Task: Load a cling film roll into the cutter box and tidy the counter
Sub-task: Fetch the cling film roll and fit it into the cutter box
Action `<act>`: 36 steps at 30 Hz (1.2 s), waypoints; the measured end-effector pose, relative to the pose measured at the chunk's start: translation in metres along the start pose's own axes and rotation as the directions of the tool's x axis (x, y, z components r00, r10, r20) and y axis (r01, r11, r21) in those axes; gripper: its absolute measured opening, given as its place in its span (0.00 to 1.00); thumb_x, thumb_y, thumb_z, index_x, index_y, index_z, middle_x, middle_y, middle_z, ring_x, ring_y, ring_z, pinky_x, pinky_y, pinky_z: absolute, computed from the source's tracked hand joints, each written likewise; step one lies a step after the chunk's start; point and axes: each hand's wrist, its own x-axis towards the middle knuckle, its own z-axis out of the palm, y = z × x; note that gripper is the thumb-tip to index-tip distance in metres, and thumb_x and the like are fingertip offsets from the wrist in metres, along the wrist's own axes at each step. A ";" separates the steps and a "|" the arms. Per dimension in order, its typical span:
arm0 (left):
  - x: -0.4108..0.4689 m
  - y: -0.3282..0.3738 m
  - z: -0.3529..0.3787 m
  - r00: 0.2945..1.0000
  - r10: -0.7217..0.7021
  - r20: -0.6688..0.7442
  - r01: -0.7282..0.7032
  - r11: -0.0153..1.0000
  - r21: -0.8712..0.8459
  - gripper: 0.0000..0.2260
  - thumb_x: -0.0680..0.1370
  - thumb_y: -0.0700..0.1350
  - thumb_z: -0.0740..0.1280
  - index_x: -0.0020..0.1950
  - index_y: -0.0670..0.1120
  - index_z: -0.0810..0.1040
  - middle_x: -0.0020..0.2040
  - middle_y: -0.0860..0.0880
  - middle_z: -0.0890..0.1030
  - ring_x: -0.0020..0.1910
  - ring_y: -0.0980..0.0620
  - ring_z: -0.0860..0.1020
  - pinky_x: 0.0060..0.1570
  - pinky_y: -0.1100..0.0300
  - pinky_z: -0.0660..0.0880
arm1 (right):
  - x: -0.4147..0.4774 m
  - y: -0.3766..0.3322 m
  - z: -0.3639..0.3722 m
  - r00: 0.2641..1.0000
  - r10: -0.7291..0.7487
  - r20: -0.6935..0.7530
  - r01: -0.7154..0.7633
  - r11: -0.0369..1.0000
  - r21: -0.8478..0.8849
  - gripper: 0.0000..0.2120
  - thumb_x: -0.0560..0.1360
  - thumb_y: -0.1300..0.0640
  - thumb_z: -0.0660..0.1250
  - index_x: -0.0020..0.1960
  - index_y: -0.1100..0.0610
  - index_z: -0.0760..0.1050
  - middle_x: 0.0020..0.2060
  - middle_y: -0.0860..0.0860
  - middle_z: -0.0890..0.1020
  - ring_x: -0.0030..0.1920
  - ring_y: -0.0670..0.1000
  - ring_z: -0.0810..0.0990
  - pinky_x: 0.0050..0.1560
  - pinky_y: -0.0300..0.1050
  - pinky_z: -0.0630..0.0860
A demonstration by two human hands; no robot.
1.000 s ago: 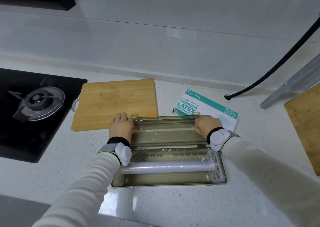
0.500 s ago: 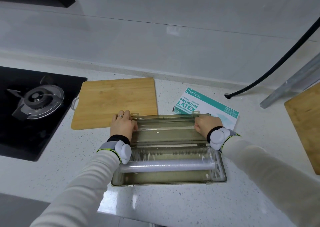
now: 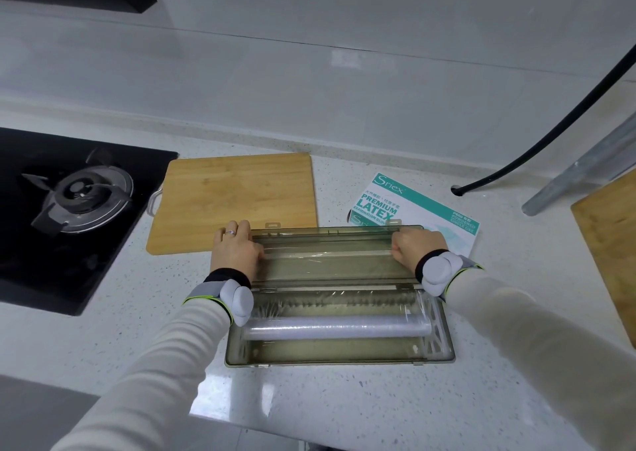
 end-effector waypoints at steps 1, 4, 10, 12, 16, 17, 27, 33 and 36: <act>0.000 0.000 0.000 1.000 0.000 -0.004 0.000 1.000 0.021 0.09 0.73 0.41 0.67 0.46 0.53 0.84 0.55 0.47 0.70 0.59 0.44 0.66 0.63 0.53 0.59 | 0.000 0.000 -0.001 1.000 0.003 0.002 -0.003 1.000 -0.003 0.12 0.79 0.57 0.57 0.55 0.58 0.77 0.55 0.54 0.80 0.56 0.57 0.78 0.51 0.47 0.73; 0.001 0.000 0.002 1.000 -0.019 -0.023 0.020 0.999 0.048 0.09 0.71 0.38 0.65 0.42 0.48 0.84 0.55 0.46 0.71 0.58 0.43 0.66 0.64 0.51 0.59 | 0.000 0.000 -0.002 1.000 0.010 0.008 -0.010 1.000 -0.012 0.12 0.78 0.58 0.57 0.54 0.58 0.78 0.55 0.54 0.80 0.55 0.57 0.78 0.50 0.46 0.73; 0.002 0.018 -0.012 0.989 -0.035 -0.143 0.036 0.999 0.001 0.09 0.72 0.38 0.63 0.46 0.42 0.83 0.54 0.43 0.75 0.57 0.42 0.70 0.55 0.51 0.66 | 0.000 -0.001 -0.003 1.000 0.014 0.009 -0.013 1.000 -0.013 0.12 0.78 0.58 0.57 0.54 0.57 0.78 0.55 0.54 0.81 0.55 0.57 0.78 0.51 0.46 0.74; 0.001 0.033 -0.018 0.982 0.108 -0.156 -0.124 0.988 -0.096 0.12 0.73 0.38 0.62 0.53 0.44 0.81 0.55 0.45 0.77 0.57 0.43 0.72 0.54 0.52 0.71 | 0.000 -0.001 -0.003 1.000 0.013 0.007 -0.013 1.000 -0.007 0.12 0.78 0.58 0.57 0.54 0.58 0.78 0.54 0.55 0.81 0.55 0.57 0.78 0.50 0.46 0.74; -0.004 0.077 -0.020 0.916 0.394 -0.074 -0.398 0.872 -0.283 0.15 0.79 0.38 0.57 0.63 0.46 0.76 0.59 0.48 0.78 0.58 0.47 0.75 0.58 0.56 0.73 | -0.001 -0.001 -0.003 1.000 0.016 0.003 -0.016 1.000 0.002 0.12 0.78 0.58 0.57 0.53 0.58 0.78 0.54 0.54 0.81 0.55 0.57 0.78 0.50 0.46 0.73; -0.003 0.087 -0.018 0.903 0.426 -0.055 -0.423 0.860 -0.285 0.15 0.79 0.39 0.56 0.64 0.46 0.75 0.59 0.47 0.78 0.58 0.47 0.75 0.58 0.57 0.73 | -0.001 0.000 -0.003 1.000 0.014 0.003 -0.014 1.000 0.005 0.12 0.78 0.58 0.57 0.53 0.58 0.78 0.54 0.55 0.81 0.55 0.57 0.78 0.50 0.46 0.73; 0.008 0.127 -0.013 0.924 0.361 0.123 -0.337 0.924 -0.178 0.16 0.79 0.37 0.55 0.66 0.43 0.71 0.59 0.42 0.77 0.54 0.42 0.78 0.49 0.50 0.77 | 0.001 0.002 -0.003 1.000 0.019 0.020 -0.020 0.999 0.030 0.12 0.78 0.58 0.57 0.54 0.58 0.78 0.55 0.54 0.81 0.56 0.57 0.78 0.52 0.47 0.74; 0.011 0.132 -0.011 0.934 0.317 0.163 -0.301 0.947 -0.114 0.17 0.79 0.35 0.55 0.66 0.43 0.72 0.60 0.42 0.77 0.57 0.41 0.77 0.50 0.50 0.76 | 0.001 0.004 -0.002 0.999 0.011 0.037 -0.012 1.000 0.024 0.12 0.78 0.57 0.58 0.54 0.58 0.78 0.55 0.54 0.81 0.56 0.57 0.78 0.51 0.47 0.73; 0.013 0.134 -0.009 0.937 0.303 0.175 -0.287 0.952 -0.107 0.17 0.79 0.35 0.55 0.66 0.44 0.72 0.60 0.42 0.77 0.57 0.42 0.77 0.50 0.49 0.76 | 0.002 0.004 -0.002 0.999 0.016 0.036 -0.017 1.000 0.020 0.12 0.78 0.56 0.59 0.54 0.58 0.78 0.54 0.55 0.81 0.55 0.57 0.79 0.51 0.47 0.73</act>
